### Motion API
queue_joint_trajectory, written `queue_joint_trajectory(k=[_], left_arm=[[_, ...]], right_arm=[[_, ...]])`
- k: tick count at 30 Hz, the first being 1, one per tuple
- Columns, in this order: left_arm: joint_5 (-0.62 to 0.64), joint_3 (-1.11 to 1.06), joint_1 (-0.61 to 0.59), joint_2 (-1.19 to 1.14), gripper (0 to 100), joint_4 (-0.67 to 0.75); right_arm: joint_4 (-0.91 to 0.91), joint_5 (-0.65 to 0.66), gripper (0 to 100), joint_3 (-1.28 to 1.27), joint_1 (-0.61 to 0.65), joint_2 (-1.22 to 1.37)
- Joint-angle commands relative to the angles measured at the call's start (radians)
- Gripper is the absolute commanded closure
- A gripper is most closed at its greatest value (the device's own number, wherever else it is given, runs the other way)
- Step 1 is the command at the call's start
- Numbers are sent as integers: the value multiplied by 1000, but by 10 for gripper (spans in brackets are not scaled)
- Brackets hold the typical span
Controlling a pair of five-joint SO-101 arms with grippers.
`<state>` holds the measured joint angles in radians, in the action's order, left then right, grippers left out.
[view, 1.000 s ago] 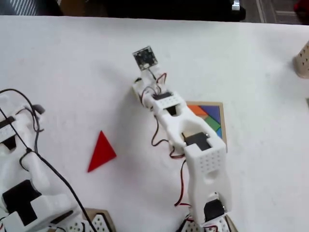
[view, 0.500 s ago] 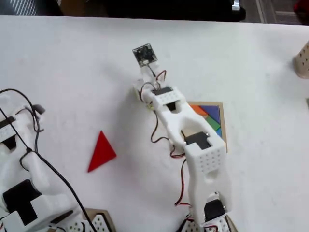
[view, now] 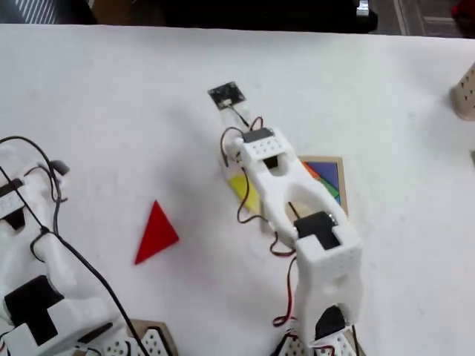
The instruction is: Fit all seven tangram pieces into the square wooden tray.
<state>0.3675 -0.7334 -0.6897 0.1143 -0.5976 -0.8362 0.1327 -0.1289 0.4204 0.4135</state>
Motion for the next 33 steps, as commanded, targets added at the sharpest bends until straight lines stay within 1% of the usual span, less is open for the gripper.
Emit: queue_joint_trajectory(k=[1, 7, 11, 15, 20, 21, 24, 26, 31, 33], left_arm=[[-28, 6, 16, 4, 732, 26], [-28, 6, 16, 4, 732, 26], [-28, 6, 16, 4, 732, 26], [-28, 5, 21, 4, 732, 25], [-31, 2, 88, 12, 732, 3], [-38, 3, 102, 12, 731, -8], [-123, 3, 139, 12, 731, -18], [-137, 2, 150, 12, 732, -18], [-143, -20, 168, 13, 732, -11], [-167, -28, 189, 15, 732, -11]], right_arm=[[-16, -14, 981, -97, 10, -199], [-15, -14, 981, -330, 18, -516], [-15, -14, 981, -436, 19, -622], [-15, -17, 977, -508, 21, -634], [-33, -132, 977, -545, 38, -645], [-48, -133, 977, -543, 47, -645], [-59, -133, 977, -543, 73, -647], [-59, -133, 977, -546, 85, -645], [-28, -141, 978, -552, 45, -633], [28, -141, 978, -578, 22, -633]])
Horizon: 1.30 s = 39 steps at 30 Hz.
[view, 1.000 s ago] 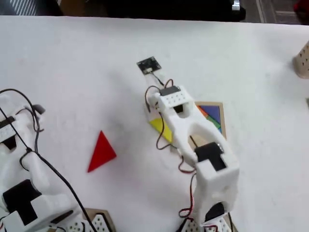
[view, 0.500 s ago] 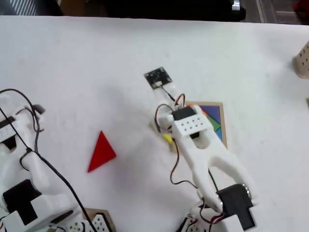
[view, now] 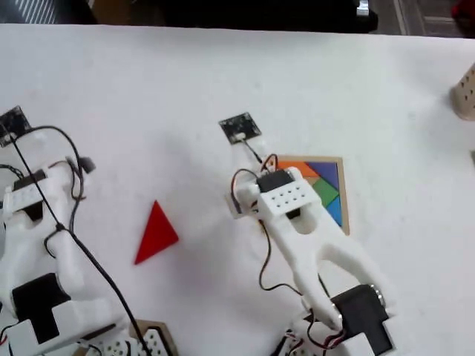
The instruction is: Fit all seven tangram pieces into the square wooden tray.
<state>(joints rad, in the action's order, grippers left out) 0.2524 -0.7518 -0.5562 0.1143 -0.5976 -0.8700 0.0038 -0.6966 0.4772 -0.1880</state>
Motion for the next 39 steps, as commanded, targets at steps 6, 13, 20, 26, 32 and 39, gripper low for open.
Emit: queue_joint_trajectory(k=[6, 13, 20, 26, 32, 39], left_arm=[[-126, -15, 84, 15, 732, -12], [-130, -17, 73, 7, 731, -17], [-204, -15, 24, 5, 731, -9], [-207, -15, 39, 4, 731, -9], [-207, -15, 27, 4, 732, -9], [-204, -29, 18, 5, 732, 25]], right_arm=[[234, -14, 977, -98, -35, -31], [262, -14, 906, -72, -33, 67], [139, -14, 823, 63, -33, 183], [127, -14, 794, 118, -31, 219], [125, -12, 775, 143, 19, 232], [124, -6, 775, 140, 31, 236]])
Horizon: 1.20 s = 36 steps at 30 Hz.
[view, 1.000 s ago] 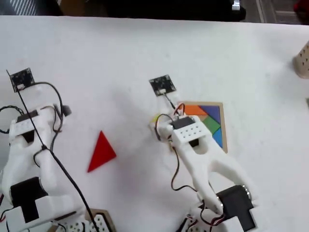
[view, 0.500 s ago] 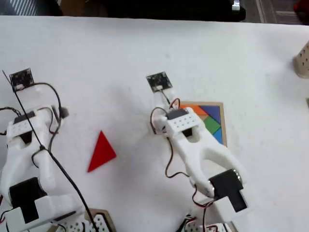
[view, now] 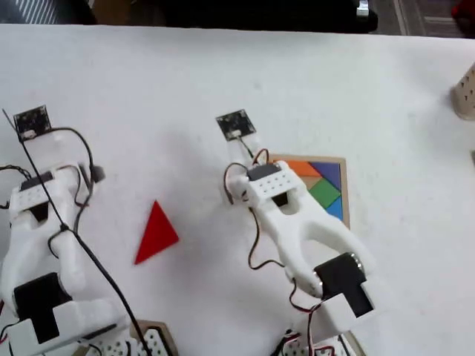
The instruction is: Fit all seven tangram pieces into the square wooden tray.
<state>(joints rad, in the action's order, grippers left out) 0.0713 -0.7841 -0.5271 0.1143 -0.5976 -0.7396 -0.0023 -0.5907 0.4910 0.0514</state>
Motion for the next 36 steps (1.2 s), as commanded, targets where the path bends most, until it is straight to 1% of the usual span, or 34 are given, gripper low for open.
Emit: queue_joint_trajectory(k=[1, 5, 18, 22, 23, 25, 27, 28, 36], left_arm=[[-23, 3, -12, 5, 732, 25], [-23, 3, -12, 5, 732, 25], [-23, 3, -12, 5, 732, 25], [-23, 3, -12, 5, 732, 25], [-23, 3, -12, 5, 732, 25], [-23, 3, -12, 5, 732, 25], [-23, 3, -12, 5, 732, 25], [-23, 3, -12, 5, 732, 25], [-23, 2, -12, 5, 732, 25]], right_arm=[[-7, 2, 774, 34, 21, 1], [-18, 2, 773, 71, 36, 50], [-404, 3, 774, 453, 36, 332], [-430, 5, 771, 483, 36, 351], [-430, 28, 765, 485, 36, 351], [-430, 81, 725, 485, 44, 351], [-443, 95, 685, 486, 53, 351], [-446, 95, 681, 486, 58, 351], [-446, 94, 741, 486, 47, 351]])
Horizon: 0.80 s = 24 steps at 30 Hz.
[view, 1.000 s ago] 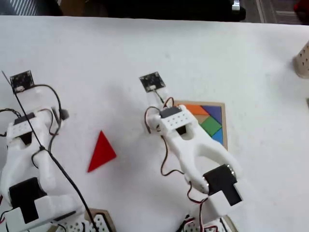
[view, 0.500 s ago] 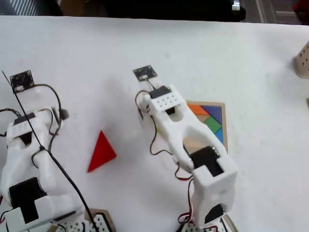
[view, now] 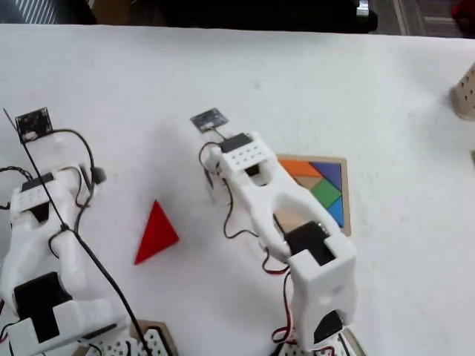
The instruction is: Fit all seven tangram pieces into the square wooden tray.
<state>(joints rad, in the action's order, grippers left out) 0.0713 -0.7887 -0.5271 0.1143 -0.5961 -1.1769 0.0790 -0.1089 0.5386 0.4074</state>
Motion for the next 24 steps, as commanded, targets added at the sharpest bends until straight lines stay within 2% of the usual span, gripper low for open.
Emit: queue_joint_trajectory(k=[1, 6, 11, 18, 24], left_arm=[[-23, 6, -12, 5, 732, 23], [-23, 6, -12, 5, 732, 23], [-23, 6, -13, 5, 732, 23], [-25, 6, -13, 5, 732, 23], [-25, 6, -13, 5, 732, 23]], right_arm=[[-8, 8, 748, 6, -10, -5], [-12, -25, 774, 6, -70, -5], [-19, -44, 818, 5, -79, -5], [-54, -46, 918, 0, -116, -2], [-54, -46, 926, 2, -151, -5]])
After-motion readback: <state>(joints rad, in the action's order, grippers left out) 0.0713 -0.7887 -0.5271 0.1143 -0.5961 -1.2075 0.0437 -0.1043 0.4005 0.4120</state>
